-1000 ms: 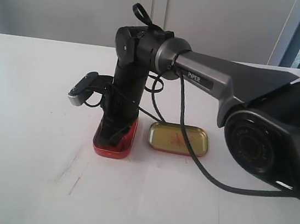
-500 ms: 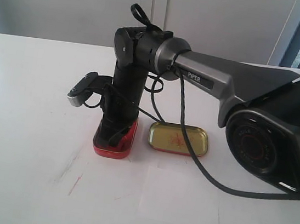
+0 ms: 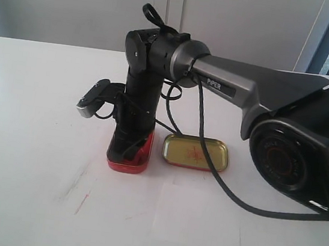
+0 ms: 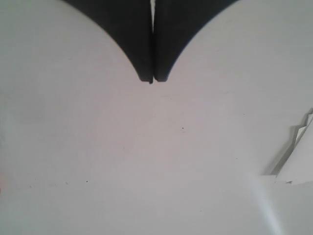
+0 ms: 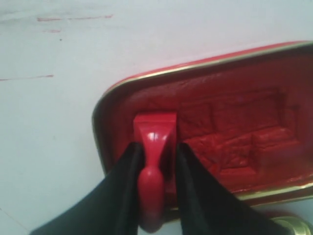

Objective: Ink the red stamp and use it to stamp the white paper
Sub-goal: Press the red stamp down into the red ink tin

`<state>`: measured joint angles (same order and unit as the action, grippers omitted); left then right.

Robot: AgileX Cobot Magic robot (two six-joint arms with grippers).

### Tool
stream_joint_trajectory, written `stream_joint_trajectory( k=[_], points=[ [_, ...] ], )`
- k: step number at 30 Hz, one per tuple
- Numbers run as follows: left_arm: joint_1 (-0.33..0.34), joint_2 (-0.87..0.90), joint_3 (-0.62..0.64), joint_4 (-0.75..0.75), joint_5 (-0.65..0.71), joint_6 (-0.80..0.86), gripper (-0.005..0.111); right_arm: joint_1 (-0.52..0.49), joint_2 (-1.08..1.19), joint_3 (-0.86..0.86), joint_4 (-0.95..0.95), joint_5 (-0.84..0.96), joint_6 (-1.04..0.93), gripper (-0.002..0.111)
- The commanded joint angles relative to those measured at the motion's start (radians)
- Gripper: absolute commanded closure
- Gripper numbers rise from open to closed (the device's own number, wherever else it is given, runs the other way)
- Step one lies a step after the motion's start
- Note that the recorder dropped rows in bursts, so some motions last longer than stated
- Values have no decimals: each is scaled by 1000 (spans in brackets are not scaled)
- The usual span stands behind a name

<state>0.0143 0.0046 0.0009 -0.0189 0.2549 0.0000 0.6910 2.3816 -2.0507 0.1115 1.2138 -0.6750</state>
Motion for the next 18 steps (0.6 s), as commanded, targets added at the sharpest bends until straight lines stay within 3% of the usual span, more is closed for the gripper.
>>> stream_joint_trajectory(
  k=[1, 18],
  points=[
    [-4, -5, -1, -3, -1, 0, 107, -3, -36, 5, -13, -6, 10, 108],
    [-4, -5, -1, -3, -1, 0, 107, -3, -57, 4, -12, -12, 18, 108]
  ],
)
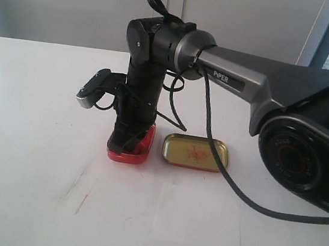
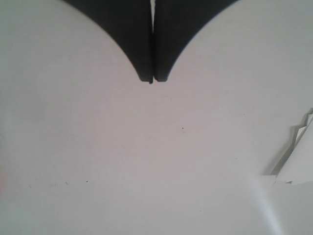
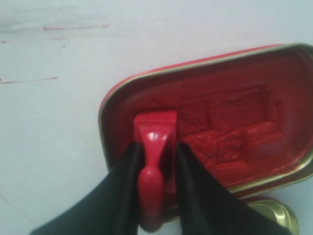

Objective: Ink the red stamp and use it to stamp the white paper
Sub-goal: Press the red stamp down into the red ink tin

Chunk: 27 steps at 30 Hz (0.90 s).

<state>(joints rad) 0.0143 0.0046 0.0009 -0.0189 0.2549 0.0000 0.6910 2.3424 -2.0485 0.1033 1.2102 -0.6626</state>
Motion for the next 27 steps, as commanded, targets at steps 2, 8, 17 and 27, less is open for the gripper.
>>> stream_joint_trajectory(
  k=[2, 8, 17, 27],
  points=[
    [-4, -5, -1, -3, -1, 0, 107, -3, -20, 1, -3, -9, 9, 108],
    [-4, -5, -1, -3, -1, 0, 107, -3, -31, 1, -5, -17, 12, 108],
    [-4, -5, -1, -3, -1, 0, 107, -3, -39, 1, -7, -27, 12, 108],
    [-4, -5, -1, -3, -1, 0, 107, -3, -48, 1, -11, -39, 12, 108]
  ],
)
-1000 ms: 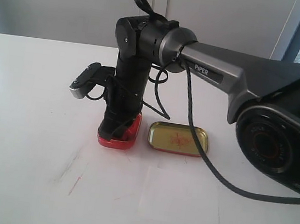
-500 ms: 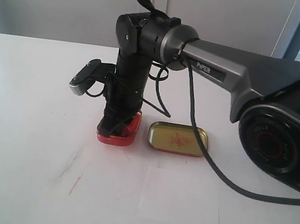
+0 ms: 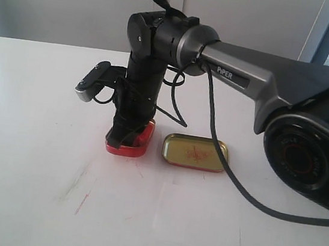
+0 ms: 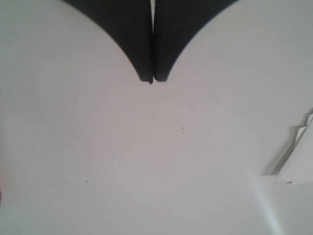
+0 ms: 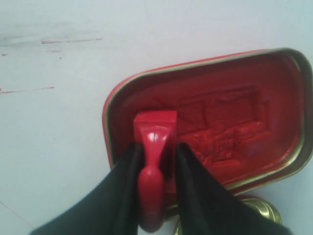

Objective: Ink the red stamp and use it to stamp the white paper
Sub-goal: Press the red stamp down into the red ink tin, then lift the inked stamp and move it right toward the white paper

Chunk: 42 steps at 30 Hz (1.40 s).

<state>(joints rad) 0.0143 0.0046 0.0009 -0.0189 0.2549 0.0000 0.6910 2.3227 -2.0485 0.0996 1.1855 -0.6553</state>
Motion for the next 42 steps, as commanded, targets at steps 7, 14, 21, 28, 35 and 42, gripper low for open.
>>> stream_joint_trajectory(
  k=[7, 14, 21, 28, 35, 42],
  points=[
    [-4, -5, -1, -3, -1, 0, 107, -3, -28, 1, -22, -19, 5, 108],
    [-4, -5, -1, -3, -1, 0, 107, -3, -28, 1, -22, -21, 5, 108],
    [-4, -5, -1, -3, -1, 0, 107, -3, -28, 1, -22, -21, 5, 108],
    [-4, -5, -1, -3, -1, 0, 107, -5, -30, 1, -22, 7, 19, 108],
    [-4, -5, -1, -3, -1, 0, 107, -5, -30, 1, -22, 36, 86, 108],
    [-4, -5, -1, -3, -1, 0, 107, -9, -62, 1, -22, 36, 147, 108]
  ],
)
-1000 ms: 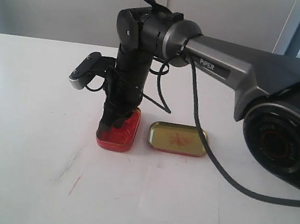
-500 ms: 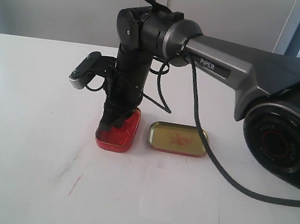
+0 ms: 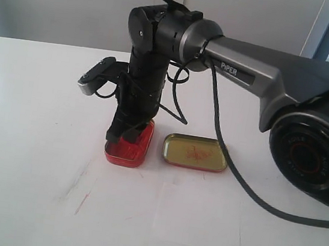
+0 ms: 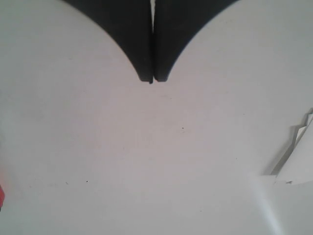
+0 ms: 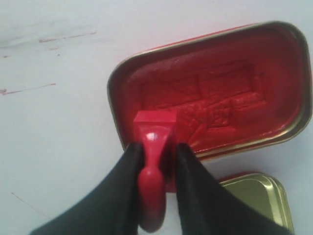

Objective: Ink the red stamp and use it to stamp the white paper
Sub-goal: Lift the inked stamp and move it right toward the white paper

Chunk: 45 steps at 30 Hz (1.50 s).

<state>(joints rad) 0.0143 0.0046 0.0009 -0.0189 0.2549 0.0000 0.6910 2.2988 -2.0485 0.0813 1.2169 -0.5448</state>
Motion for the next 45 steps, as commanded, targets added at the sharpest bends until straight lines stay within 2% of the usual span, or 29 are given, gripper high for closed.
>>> stream_joint_trajectory(
  k=[1, 16, 32, 45],
  points=[
    [-4, -5, -1, -3, -1, 0, 107, -14, -44, 1, 1, 4, 46, 108],
    [-4, -5, -1, -3, -1, 0, 107, -164, -125, 52, 55, 4, 192, 108],
    [-4, -5, -1, -3, -1, 0, 107, -294, -321, 365, 52, 4, 182, 108],
    [-4, -5, -1, -3, -1, 0, 107, -298, -493, 633, 42, 3, 182, 108]
  ],
)
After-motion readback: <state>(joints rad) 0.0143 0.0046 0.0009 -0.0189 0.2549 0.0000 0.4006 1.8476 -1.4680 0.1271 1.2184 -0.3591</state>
